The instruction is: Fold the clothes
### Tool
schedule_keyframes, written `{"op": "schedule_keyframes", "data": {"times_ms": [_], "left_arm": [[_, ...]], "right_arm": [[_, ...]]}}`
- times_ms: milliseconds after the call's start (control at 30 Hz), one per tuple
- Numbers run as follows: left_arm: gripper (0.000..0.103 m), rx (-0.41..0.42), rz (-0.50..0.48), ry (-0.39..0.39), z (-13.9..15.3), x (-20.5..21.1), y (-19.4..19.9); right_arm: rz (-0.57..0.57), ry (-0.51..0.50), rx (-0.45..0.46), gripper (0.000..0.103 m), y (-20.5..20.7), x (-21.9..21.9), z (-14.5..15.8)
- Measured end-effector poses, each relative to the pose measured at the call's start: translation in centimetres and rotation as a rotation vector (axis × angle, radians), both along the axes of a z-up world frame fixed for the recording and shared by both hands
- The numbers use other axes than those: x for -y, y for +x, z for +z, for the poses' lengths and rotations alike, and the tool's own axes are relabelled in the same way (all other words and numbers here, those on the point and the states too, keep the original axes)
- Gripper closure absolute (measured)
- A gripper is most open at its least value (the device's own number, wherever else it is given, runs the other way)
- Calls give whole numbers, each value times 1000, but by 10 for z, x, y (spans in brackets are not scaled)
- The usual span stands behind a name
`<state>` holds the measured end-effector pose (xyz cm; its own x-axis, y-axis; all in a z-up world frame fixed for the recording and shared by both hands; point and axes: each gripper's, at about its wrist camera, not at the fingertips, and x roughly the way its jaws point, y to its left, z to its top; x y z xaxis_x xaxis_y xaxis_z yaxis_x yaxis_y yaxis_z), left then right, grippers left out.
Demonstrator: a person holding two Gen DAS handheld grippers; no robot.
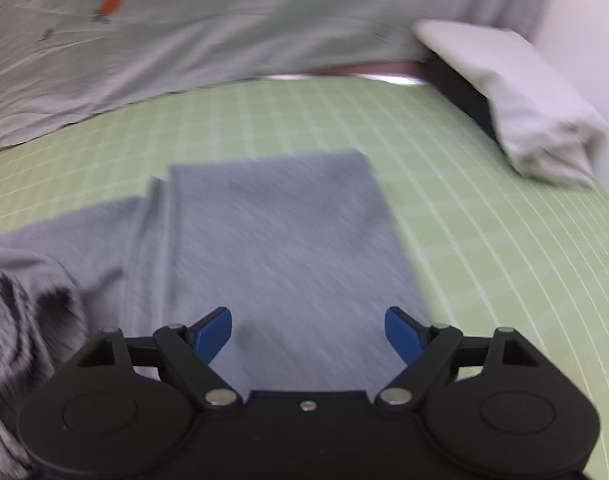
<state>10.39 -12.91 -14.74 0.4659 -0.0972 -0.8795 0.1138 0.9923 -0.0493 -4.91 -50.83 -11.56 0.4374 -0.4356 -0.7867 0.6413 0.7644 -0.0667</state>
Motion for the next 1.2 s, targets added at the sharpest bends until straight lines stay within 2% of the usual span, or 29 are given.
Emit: {"op": "schedule_keyframes", "data": {"times_ms": [33,100,133,200,233,300,433,533,667,767,833,933,967,1000,1033,1100,1133,1200], "left_arm": [[21,7,-7,-6,2,1,-2],[44,14,-12,-35,5,3,-6],[50,9,-12,-61,7,4,-7],[80,-14,-2,-119,8,5,-7],[87,-31,12,-148,8,5,-7],[91,-32,39,-193,13,7,-9],[92,19,37,-287,40,19,-15],[93,52,9,-376,62,45,-19],[97,76,-101,-423,76,112,-27],[103,42,-218,-488,69,177,-42],[101,14,-302,-525,64,223,-53],[98,-34,-411,-396,29,281,-80],[96,-45,-407,-373,26,287,-83],[87,-54,-402,-353,24,293,-87],[80,-37,-394,-367,29,287,-88],[54,15,-346,-368,42,271,-85],[51,47,-308,-356,50,260,-82],[38,110,-224,-314,69,234,-79]], "right_arm": [[-22,5,-3,18,-7,2,-1],[-55,6,-9,18,-19,4,-4],[-68,5,-12,18,-25,4,-5],[-89,5,-14,18,-34,6,-7],[-98,8,-9,18,-38,7,-7],[-106,13,2,18,-45,10,-6],[-100,10,15,17,-58,20,-2],[-93,7,23,17,-67,27,0],[-84,8,23,17,-83,42,0],[-81,9,19,17,-98,58,0],[-85,13,16,17,-106,69,-1],[-93,22,12,17,-116,87,-3],[-94,26,10,17,-117,93,-4],[-89,26,10,17,-117,98,-4],[-81,22,12,17,-116,102,-3],[-65,18,16,17,-111,108,-2],[-57,16,18,17,-108,111,-1],[-27,29,27,17,-97,110,1]]}}
